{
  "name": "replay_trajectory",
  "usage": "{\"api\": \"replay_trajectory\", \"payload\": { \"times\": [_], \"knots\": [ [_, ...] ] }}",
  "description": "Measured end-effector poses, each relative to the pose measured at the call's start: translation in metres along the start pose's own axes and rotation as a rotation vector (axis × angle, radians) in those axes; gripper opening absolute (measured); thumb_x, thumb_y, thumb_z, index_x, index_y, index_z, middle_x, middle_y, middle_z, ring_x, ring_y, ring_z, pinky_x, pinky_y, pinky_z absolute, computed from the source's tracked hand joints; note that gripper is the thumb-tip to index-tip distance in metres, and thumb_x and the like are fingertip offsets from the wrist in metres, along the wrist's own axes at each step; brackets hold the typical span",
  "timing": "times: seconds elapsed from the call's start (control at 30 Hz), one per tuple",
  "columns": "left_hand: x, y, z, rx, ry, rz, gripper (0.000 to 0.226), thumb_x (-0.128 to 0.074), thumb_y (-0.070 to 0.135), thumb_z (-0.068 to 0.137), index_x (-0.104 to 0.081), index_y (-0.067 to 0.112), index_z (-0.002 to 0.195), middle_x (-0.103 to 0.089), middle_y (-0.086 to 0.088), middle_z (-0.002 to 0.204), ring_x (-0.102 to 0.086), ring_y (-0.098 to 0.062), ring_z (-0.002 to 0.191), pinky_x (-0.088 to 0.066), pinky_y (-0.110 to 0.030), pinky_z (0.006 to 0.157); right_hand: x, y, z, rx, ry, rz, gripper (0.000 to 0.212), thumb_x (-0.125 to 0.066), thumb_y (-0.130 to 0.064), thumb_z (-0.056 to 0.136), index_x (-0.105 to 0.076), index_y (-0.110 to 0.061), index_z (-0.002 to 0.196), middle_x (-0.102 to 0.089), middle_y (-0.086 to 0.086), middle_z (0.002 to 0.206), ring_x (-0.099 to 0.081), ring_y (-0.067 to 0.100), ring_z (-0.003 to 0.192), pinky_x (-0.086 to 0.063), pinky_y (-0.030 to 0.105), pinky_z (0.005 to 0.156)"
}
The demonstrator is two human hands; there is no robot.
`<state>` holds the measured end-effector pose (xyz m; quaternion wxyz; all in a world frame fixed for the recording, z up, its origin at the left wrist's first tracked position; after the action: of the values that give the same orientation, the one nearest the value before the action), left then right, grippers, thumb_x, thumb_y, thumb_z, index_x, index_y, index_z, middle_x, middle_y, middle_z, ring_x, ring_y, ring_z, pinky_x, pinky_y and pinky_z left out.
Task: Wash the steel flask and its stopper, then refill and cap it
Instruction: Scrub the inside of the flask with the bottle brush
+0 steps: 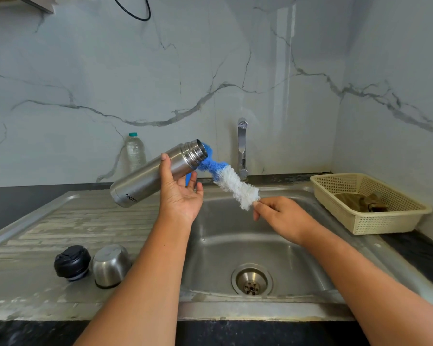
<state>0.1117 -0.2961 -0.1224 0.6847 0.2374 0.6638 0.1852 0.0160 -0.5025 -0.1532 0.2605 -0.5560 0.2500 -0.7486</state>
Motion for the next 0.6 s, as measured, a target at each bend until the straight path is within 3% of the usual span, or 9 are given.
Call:
{"api": "replay_trajectory", "payload": {
  "times": [0.17,0.27,0.37,0.6],
  "knots": [
    [0.007,0.008,0.004,-0.038,0.048,-0.006,0.050,-0.071,0.065,0.085,-0.067,0.023,0.111,-0.073,0.008,0.111,-0.058,-0.011,0.123,-0.039,-0.031,0.105,0.008,-0.002,-0.006,0.012,-0.028,-0.002,0.038,-0.051,-0.040,0.104,-0.072,-0.021,0.079,-0.032,-0.010,0.049,-0.034,0.006,0.047,-0.031,0.026,0.053],
    [0.005,0.001,0.004,-0.040,0.038,0.025,0.057,-0.073,0.063,0.083,-0.065,0.023,0.122,-0.071,0.008,0.116,-0.058,-0.010,0.123,-0.036,-0.032,0.112,0.003,-0.008,-0.005,0.004,-0.052,0.022,0.038,-0.050,-0.040,0.105,-0.072,-0.021,0.079,-0.034,-0.010,0.049,-0.035,0.009,0.047,-0.033,0.030,0.055],
    [-0.001,-0.004,0.002,-0.056,0.036,0.062,0.068,-0.077,0.059,0.080,-0.061,0.025,0.136,-0.070,0.008,0.126,-0.057,-0.011,0.125,-0.036,-0.032,0.108,-0.002,-0.013,-0.004,-0.009,-0.058,0.063,0.039,-0.048,-0.040,0.105,-0.072,-0.022,0.080,-0.036,-0.011,0.049,-0.036,0.010,0.048,-0.033,0.030,0.056],
    [0.012,0.008,0.011,-0.125,0.093,0.043,0.063,-0.079,0.054,0.082,-0.060,0.031,0.138,-0.060,0.011,0.139,-0.057,-0.010,0.127,-0.034,-0.033,0.111,0.010,-0.010,-0.011,-0.007,-0.085,0.031,0.038,-0.050,-0.040,0.104,-0.073,-0.019,0.081,-0.035,-0.007,0.052,-0.034,0.007,0.045,-0.032,0.029,0.056]
  ]
}}
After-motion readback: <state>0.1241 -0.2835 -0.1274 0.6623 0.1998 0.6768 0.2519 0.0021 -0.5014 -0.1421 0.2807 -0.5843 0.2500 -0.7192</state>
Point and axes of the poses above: each hand's wrist, its own z-axis towards the middle knuckle, its own x-axis out of the back of the hand, y = z × x, the point moved 3 cm from there along z, towards the middle knuckle
